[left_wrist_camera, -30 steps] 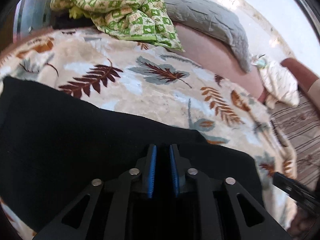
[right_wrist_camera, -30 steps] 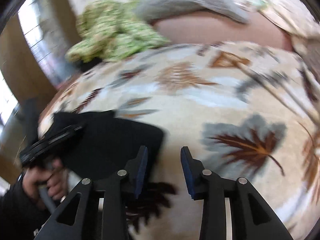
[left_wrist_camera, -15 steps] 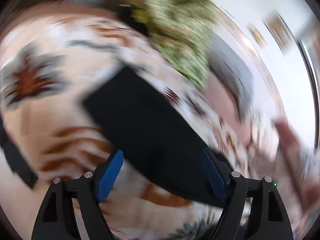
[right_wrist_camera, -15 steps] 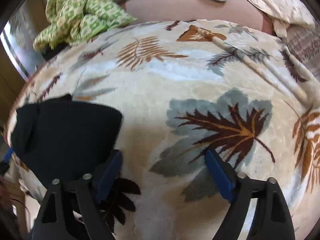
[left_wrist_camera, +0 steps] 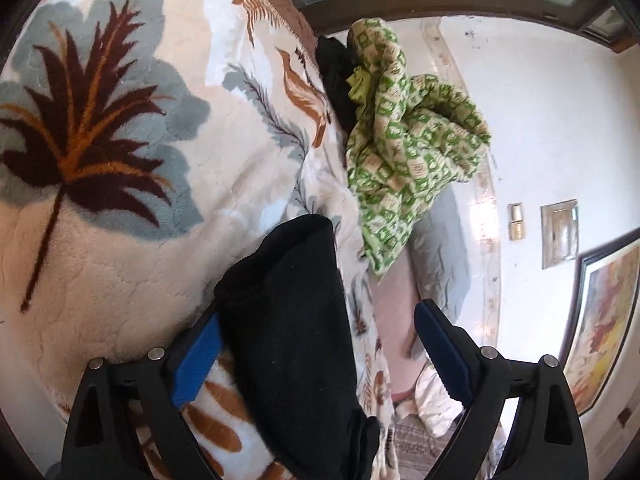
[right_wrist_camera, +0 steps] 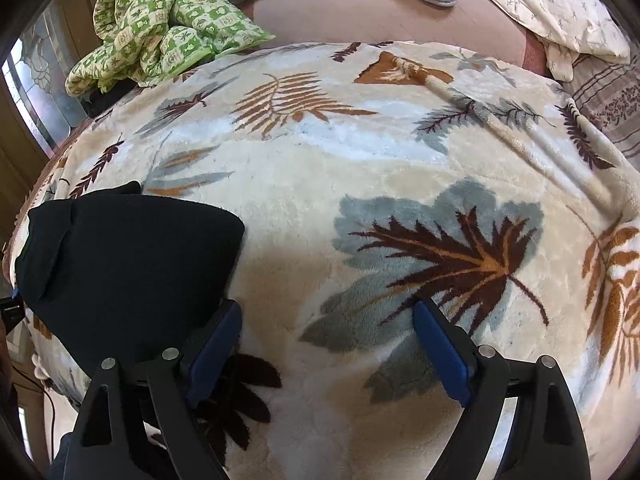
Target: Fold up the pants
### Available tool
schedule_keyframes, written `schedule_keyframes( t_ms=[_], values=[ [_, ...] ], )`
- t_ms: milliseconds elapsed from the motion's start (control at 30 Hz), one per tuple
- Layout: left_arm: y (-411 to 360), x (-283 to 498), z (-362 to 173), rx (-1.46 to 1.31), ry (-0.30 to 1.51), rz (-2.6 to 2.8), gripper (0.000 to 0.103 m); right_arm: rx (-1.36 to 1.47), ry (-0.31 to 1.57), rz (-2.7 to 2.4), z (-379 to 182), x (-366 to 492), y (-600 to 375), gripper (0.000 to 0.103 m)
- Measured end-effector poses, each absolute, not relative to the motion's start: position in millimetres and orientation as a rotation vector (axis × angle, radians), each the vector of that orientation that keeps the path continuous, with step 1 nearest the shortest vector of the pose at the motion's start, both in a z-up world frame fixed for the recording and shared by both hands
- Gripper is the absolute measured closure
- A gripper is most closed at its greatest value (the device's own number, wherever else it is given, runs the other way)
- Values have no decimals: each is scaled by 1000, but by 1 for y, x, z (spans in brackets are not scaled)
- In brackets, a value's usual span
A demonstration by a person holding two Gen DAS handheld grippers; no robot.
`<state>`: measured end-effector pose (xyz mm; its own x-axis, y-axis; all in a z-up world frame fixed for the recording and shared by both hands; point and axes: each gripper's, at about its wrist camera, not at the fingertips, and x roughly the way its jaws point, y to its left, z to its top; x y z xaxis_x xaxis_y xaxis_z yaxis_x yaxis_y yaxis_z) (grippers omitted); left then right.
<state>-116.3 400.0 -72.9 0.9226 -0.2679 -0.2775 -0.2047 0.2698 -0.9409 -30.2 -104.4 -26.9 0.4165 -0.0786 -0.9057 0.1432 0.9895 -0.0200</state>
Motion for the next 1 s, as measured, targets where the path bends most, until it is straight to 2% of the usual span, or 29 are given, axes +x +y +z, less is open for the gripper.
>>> schedule_keyframes(
  t_ms=[33, 67, 100, 167, 233, 400, 600, 733, 1000],
  values=[
    [399, -119, -76, -1296, 422, -34, 21, 63, 1133, -139, -27, -30, -105, 14],
    [392, -117, -81, -1281, 436, -13, 34, 63, 1133, -140, -27, -30, -105, 14],
    [391, -120, -84, -1274, 451, 11, 42, 66, 1133, -139, -27, -30, -105, 14],
    [391, -124, -90, -1272, 476, 47, 69, 66, 1133, -138, -27, -30, -104, 14],
    [392, -125, -93, -1265, 506, 67, 82, 71, 1131, -138, -27, -30, -105, 14],
    [383, -120, -74, -1115, 550, 106, 89, 91, 1109, -141, -27, -31, -107, 11],
    [324, -111, -14, -607, 515, 195, 91, 127, 1119, -127, -26, -30, -110, 8],
    [268, -122, 5, -289, 445, 177, 91, 125, 1119, -125, -26, -30, -109, 8],
    [201, -137, 12, -205, 478, -73, 92, 112, 1129, -126, -26, -30, -108, 8]
  ],
)
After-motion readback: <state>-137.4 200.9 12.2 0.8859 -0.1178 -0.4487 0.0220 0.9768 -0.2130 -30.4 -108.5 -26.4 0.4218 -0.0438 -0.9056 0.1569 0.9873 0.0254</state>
